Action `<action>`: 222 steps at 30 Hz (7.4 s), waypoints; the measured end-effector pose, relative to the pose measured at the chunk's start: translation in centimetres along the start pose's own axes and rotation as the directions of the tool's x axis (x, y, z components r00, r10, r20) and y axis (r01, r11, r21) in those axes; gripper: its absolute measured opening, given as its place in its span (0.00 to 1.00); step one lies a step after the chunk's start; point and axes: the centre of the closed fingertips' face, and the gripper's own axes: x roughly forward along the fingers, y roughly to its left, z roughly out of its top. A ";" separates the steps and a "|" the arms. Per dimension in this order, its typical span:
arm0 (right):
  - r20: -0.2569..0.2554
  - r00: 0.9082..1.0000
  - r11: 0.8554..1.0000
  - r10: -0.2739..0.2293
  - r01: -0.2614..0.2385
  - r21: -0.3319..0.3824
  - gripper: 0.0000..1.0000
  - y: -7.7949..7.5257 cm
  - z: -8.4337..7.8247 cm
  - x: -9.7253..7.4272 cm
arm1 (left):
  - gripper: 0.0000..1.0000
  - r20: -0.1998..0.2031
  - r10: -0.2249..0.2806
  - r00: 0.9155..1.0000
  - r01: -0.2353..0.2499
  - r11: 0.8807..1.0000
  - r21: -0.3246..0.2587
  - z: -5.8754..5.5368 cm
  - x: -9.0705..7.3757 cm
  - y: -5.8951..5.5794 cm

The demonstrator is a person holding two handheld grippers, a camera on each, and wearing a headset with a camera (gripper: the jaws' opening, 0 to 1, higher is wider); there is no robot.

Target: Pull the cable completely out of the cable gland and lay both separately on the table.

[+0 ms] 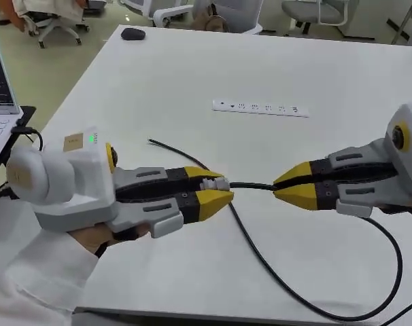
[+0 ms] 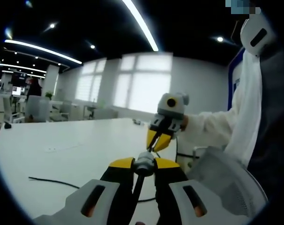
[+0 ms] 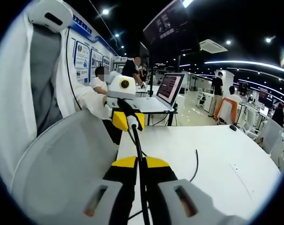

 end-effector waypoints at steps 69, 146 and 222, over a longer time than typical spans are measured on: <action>0.033 0.999 0.998 0.031 -0.029 -0.064 0.07 0.9 2.6 4.6 | 0.17 -0.006 -0.024 1.000 0.024 0.999 0.026 -0.1 0.4 -0.4; 0.056 0.998 0.992 -0.007 0.014 -0.122 0.24 0.7 3.6 2.3 | 0.17 -0.010 -0.022 1.000 0.022 1.000 0.022 0.0 0.2 -0.6; 0.093 0.991 0.995 -0.092 0.088 0.045 0.03 -0.1 0.8 -0.4 | 0.17 0.048 0.059 0.997 -0.059 0.998 0.015 1.1 -0.7 1.4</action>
